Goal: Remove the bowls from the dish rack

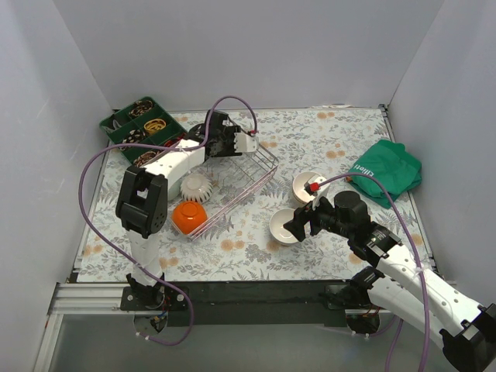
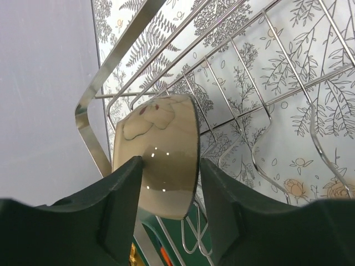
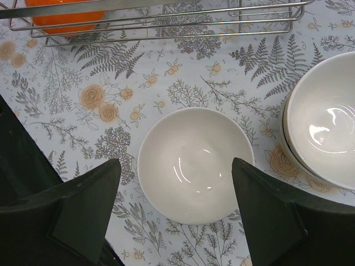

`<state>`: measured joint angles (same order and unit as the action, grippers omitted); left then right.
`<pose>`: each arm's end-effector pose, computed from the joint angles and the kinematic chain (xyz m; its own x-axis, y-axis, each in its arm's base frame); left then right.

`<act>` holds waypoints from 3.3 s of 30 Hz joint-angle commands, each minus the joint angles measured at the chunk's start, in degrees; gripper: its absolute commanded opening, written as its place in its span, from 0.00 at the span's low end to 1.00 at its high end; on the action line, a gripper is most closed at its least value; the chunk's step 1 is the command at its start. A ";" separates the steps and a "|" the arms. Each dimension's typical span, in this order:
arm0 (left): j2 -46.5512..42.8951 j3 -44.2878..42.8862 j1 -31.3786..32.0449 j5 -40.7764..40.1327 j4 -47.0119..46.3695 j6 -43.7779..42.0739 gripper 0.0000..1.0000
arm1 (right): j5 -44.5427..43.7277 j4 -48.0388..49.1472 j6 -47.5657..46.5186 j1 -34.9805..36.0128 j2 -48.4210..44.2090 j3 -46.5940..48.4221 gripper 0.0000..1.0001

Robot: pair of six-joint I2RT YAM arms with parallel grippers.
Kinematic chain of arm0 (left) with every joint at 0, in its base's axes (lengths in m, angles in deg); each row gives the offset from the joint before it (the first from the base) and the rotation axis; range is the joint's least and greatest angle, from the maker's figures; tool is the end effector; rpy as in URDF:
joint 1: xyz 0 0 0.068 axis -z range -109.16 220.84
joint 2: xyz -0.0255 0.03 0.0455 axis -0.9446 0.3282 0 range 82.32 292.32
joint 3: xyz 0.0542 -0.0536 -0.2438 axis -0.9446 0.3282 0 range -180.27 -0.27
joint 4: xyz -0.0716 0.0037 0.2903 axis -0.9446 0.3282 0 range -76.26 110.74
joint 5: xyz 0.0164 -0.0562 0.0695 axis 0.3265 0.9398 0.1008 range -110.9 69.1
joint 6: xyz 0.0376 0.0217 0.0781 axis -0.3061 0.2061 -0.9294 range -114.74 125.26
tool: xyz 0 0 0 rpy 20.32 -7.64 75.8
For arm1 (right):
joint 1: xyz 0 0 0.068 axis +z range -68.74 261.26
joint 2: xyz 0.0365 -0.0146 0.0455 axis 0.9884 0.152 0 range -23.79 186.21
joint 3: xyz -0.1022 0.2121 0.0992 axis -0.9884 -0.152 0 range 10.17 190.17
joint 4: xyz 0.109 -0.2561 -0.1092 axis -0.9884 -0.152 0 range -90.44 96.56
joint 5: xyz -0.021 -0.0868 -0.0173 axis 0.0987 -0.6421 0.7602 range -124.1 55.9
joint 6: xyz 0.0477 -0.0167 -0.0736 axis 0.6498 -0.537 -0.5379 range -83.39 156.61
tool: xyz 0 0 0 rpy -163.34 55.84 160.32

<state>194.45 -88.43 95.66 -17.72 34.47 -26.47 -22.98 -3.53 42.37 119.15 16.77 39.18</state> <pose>0.4576 -0.2164 0.1725 -0.3037 0.7191 -0.6250 0.7227 0.6014 0.3407 0.2000 0.1750 0.2192 -0.3641 -0.1586 -0.9177 -0.7113 0.6835 0.1641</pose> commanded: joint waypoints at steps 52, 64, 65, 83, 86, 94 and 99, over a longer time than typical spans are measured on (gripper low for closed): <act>3.36 -9.22 -2.85 2.63 6.69 10.63 0.24 | 0.84 2.62 0.13 -0.01 0.67 -0.63 0.89; -0.16 -7.29 0.84 -6.87 -0.60 7.29 0.00 | 0.31 2.44 0.13 -0.01 -0.04 -0.54 0.88; -0.34 -7.38 1.02 -7.83 -1.04 7.20 0.00 | 0.31 2.44 0.13 -0.01 -0.04 -0.54 0.89; -6.23 -1.50 4.10 -17.06 -12.81 8.25 0.00 | -0.13 2.53 0.04 -0.01 -0.74 -0.01 0.88; -7.54 -0.35 4.36 -18.55 -14.84 10.45 0.00 | -0.13 2.53 0.04 -0.01 -1.18 0.16 0.88; -10.88 -2.54 5.41 -23.83 -15.72 25.72 0.00 | 0.57 2.18 0.04 -0.10 -0.74 1.66 0.88; -14.57 -1.05 6.47 -24.53 -14.58 35.75 0.00 | 1.01 2.18 0.04 -0.01 0.31 2.89 0.88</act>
<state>190.30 -88.06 100.95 -38.84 24.03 -0.81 -22.96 -3.53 42.41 119.15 16.48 38.64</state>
